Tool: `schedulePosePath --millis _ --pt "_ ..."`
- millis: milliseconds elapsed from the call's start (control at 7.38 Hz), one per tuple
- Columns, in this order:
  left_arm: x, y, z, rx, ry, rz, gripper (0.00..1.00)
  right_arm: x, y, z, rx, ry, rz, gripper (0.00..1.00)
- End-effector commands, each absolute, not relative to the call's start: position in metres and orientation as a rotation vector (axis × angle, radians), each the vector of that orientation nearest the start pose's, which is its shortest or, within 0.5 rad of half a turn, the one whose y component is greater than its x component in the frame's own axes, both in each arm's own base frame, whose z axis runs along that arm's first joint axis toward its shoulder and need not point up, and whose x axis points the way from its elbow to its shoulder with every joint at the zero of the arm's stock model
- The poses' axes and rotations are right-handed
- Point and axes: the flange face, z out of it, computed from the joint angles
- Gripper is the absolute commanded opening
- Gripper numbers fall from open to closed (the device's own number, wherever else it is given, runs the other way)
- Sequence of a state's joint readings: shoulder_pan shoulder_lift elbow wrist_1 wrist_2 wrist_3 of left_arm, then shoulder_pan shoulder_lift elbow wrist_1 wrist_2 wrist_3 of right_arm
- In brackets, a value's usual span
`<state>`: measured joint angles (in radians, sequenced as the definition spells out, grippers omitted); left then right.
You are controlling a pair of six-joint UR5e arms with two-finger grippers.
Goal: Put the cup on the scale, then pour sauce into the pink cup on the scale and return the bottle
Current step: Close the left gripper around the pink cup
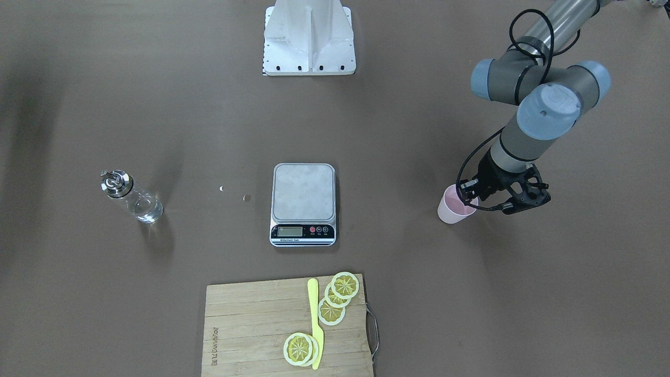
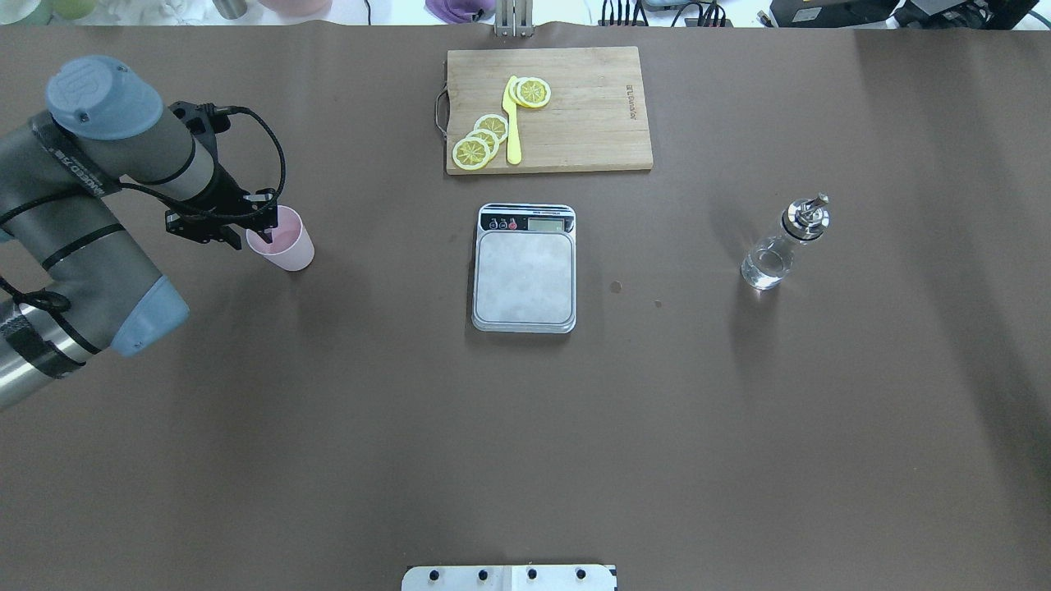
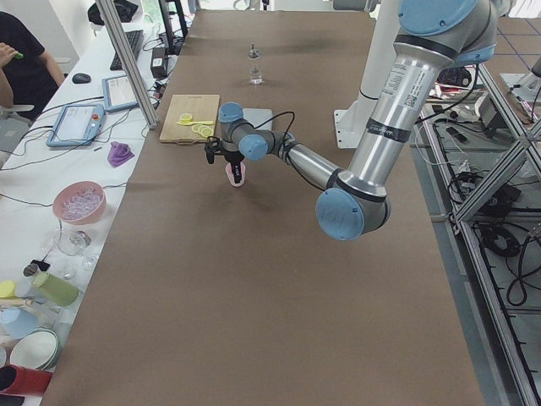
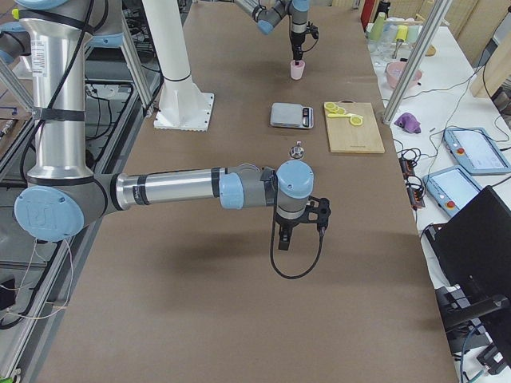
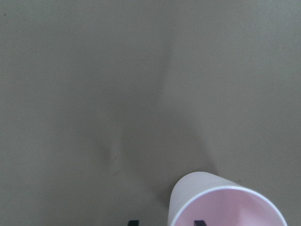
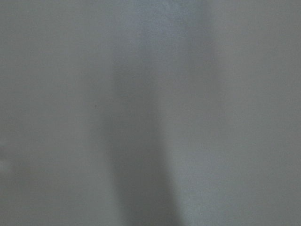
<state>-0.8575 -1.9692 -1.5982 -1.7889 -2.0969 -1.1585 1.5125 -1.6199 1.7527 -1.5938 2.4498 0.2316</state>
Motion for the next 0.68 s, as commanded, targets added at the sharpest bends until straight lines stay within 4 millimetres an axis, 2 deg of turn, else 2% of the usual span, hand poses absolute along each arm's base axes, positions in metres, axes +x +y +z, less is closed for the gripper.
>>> schedulePosePath --millis 0,135,271,542 --pt "0.369 -0.552 0.406 -0.013 0.849 -0.256 0.18 0.029 -0.476 0.587 -0.025 -0.884 0.113 1.0" --pt "0.367 -0.55 0.401 -0.012 0.864 -0.252 0.01 0.029 -0.476 0.587 -0.025 -0.884 0.113 1.0" --pt "0.364 -0.547 0.391 -0.007 0.875 -0.247 0.0 0.029 -0.476 0.587 -0.024 -0.883 0.113 1.0" --pt "0.314 -0.55 0.353 -0.051 0.875 -0.289 0.0 0.029 -0.476 0.588 -0.026 -0.884 0.114 1.0"
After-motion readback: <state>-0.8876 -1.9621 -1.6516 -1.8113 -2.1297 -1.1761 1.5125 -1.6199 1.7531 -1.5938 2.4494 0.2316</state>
